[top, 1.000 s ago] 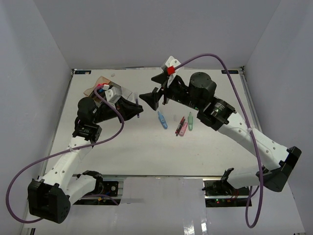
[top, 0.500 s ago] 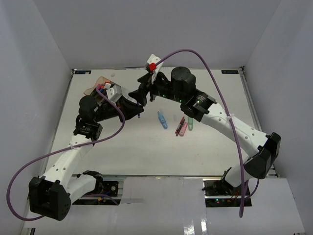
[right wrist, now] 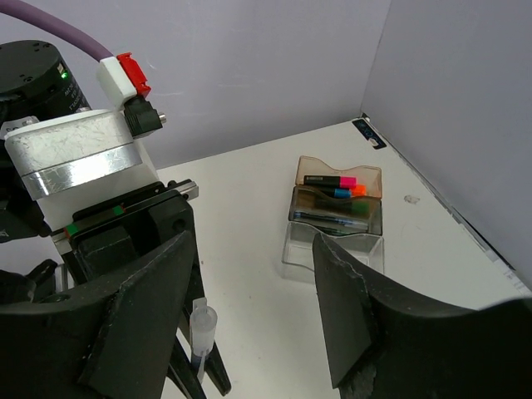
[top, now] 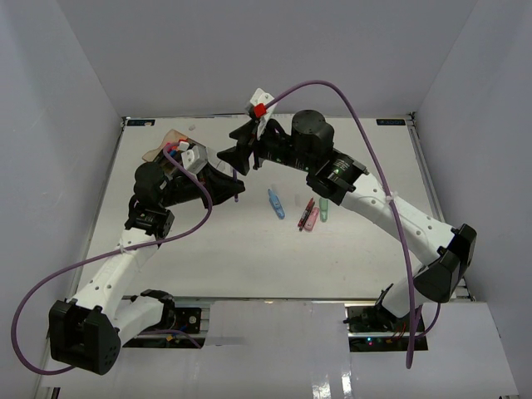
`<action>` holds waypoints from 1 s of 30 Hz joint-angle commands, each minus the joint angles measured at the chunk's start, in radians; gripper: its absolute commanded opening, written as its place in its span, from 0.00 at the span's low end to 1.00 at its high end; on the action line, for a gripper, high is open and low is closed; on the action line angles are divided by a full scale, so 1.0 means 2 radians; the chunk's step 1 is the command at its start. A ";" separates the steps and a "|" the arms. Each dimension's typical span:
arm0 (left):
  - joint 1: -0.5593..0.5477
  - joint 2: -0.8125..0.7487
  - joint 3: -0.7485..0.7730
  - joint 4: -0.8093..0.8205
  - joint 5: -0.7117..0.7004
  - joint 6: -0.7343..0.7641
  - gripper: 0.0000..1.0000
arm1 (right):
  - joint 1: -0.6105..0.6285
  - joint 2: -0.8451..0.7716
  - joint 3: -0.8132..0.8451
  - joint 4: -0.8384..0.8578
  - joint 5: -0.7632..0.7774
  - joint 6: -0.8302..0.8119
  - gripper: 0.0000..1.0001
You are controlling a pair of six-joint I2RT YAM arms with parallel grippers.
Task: Sort the stationery into containers
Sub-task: Close the pen cap on the pen.
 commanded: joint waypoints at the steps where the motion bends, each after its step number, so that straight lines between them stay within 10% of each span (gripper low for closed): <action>1: -0.001 0.001 0.020 0.004 0.010 0.000 0.00 | -0.001 0.000 0.018 0.020 -0.015 0.000 0.65; 17: -0.002 0.000 0.019 0.007 0.012 -0.005 0.00 | 0.000 0.009 0.004 0.016 -0.035 0.010 0.58; 30: -0.002 -0.004 0.019 0.010 0.013 -0.006 0.00 | 0.000 0.014 0.003 0.006 -0.045 0.012 0.29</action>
